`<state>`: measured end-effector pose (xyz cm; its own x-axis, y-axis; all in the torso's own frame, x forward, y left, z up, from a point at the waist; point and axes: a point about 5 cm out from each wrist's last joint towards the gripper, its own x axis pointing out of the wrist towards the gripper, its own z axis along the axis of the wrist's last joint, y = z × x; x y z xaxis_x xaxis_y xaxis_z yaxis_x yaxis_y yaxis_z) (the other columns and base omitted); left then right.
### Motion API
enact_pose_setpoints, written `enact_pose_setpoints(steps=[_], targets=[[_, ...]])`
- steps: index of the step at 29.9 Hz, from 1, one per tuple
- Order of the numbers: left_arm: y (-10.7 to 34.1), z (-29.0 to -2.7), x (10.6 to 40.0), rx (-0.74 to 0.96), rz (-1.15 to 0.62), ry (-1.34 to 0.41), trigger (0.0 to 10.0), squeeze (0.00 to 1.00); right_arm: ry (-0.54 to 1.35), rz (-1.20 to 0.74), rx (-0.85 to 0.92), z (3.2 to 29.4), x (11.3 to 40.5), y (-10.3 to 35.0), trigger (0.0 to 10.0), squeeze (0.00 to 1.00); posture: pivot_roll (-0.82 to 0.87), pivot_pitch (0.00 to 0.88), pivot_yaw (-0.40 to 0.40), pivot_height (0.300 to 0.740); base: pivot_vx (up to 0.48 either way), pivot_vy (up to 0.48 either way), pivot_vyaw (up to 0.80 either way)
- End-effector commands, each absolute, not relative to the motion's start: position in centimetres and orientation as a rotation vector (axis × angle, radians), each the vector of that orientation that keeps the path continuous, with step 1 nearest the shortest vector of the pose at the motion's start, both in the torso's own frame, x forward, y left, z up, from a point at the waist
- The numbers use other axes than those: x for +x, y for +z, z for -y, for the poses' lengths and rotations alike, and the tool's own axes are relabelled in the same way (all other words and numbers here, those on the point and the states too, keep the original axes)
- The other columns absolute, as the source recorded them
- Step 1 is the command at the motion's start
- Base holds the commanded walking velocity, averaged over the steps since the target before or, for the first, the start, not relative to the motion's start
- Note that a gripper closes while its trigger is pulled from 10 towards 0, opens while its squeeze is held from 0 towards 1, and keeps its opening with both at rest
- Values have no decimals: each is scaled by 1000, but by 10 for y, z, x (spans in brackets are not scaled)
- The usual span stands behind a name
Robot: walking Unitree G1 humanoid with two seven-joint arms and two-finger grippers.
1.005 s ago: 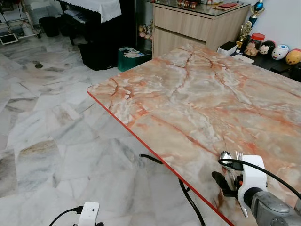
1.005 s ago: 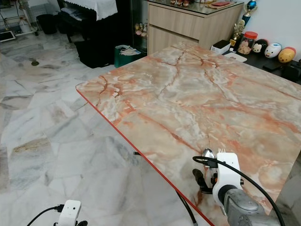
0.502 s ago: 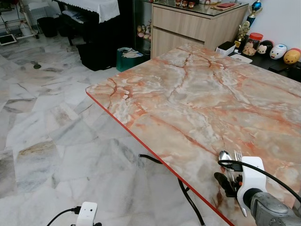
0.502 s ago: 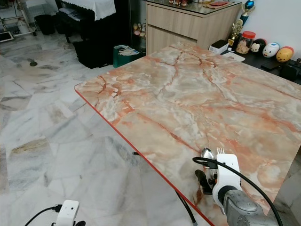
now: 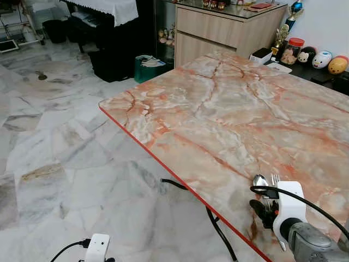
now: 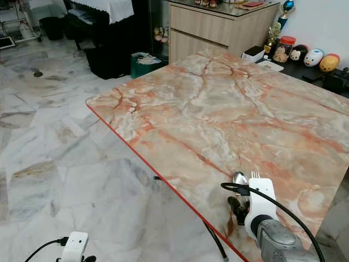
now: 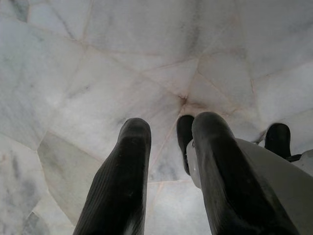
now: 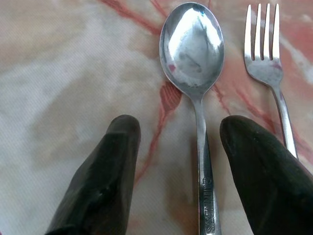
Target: Setting the table
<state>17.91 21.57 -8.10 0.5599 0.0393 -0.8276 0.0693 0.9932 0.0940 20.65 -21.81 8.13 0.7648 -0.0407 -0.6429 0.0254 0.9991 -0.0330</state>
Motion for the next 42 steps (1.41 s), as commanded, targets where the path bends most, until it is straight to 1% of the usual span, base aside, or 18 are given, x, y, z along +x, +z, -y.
enact_pose_setpoints(steps=[1, 2, 9, 18, 19, 20, 21, 22, 23, 24, 25, 29, 30, 31, 32, 33, 34, 42], targets=[[-82, -217, 178, 135, -995, -32, 10000, 0, -46, -692, -27, 219, 209, 81, 9412, 0, -18, 0, -10, 740, 0, 0, 0], [-82, -214, 179, 136, -994, -36, 10000, 0, -47, -692, -28, 219, 209, 81, 10000, 0, -18, 0, -10, 740, 0, 0, 0], [-83, -204, 181, 136, -992, -53, 10000, 0, -59, -700, -35, 221, 207, 79, 10000, 0, -19, 0, -8, 740, 0, 0, 0], [-82, -208, 181, 142, -992, -53, 10000, 0, -74, -703, -29, 221, 208, 75, 10000, 0, -16, 0, -5, 740, 0, 0, 0], [-82, -208, 181, 143, -992, -54, 10000, 0, -67, -697, -22, 218, 209, 75, 9373, 0, -16, 0, -5, 740, 0, 0, 0], [-82, -207, 181, 144, -992, -54, 10000, 0, -67, -694, -19, 218, 210, 75, 9373, 0, -16, 0, -5, 740, 0, 0, 0], [-82, -206, 181, 145, -992, -58, 10000, 0, -60, -690, -14, 215, 211, 76, 3804, 0, -16, 0, -5, 740, 0, 0, 0], [-83, -205, 181, 146, -992, -61, 10000, 0, -58, -689, -13, 214, 211, 76, 1922, 0, -16, 0, -5, 740, 0, 0, 0], [-83, -204, 181, 146, -992, -63, 10000, 0, -56, -689, -12, 214, 212, 76, 1922, 0, -16, 0, -5, 740, 0, 0, 0], [-83, -203, 181, 146, -993, -65, 10000, 0, -55, -689, -12, 213, 212, 76, 824, 0, -13, 0, -5, 740, 0, 0, 0], [-83, -202, 181, 146, -993, -66, 10000, 0, -55, -690, -12, 213, 212, 75, 235, 0, -13, 0, -5, 740, 0, 0, 0], [-84, -201, 179, 146, -997, -69, 10000, 0, -60, -692, -15, 216, 212, 74, 157, 0, -13, 0, -4, 740, 0, 0, 0], [-84, -207, 176, 148, -1002, -62, 10000, 0, -62, -692, -17, 216, 212, 74, 157, 0, -12, 0, -5, 740, 0, 0, 0], [-84, -210, 175, 149, -1004, -59, 10000, 0, -63, -692, -18, 216, 212, 74, 392, 0, -12, 0, -5, 740, 0, 0, 0], [-84, -212, 174, 150, -1005, -56, 10000, 0, -63, -692, -19, 216, 212, 74, 1882, 0, -12, 0, -5, 740, 0, 0, 0], [-84, -214, 174, 150, -1006, -54, 10000, 0, -63, -692, -20, 216, 212, 74, 1882, 0, -12, 0, -5, 740, 0, 0, 0], [-84, -216, 173, 151, -1007, -52, 10000, 0, -63, -694, -23, 216, 212, 74, 10000, 0, -11, 0, -5, 740, 0, 0, 0], [-82, -219, 176, 155, -1003, -51, 10000, 0, -76, -704, -41, 220, 212, 71, 10000, 0, -11, 0, -5, 740, 0, 0, 0]])
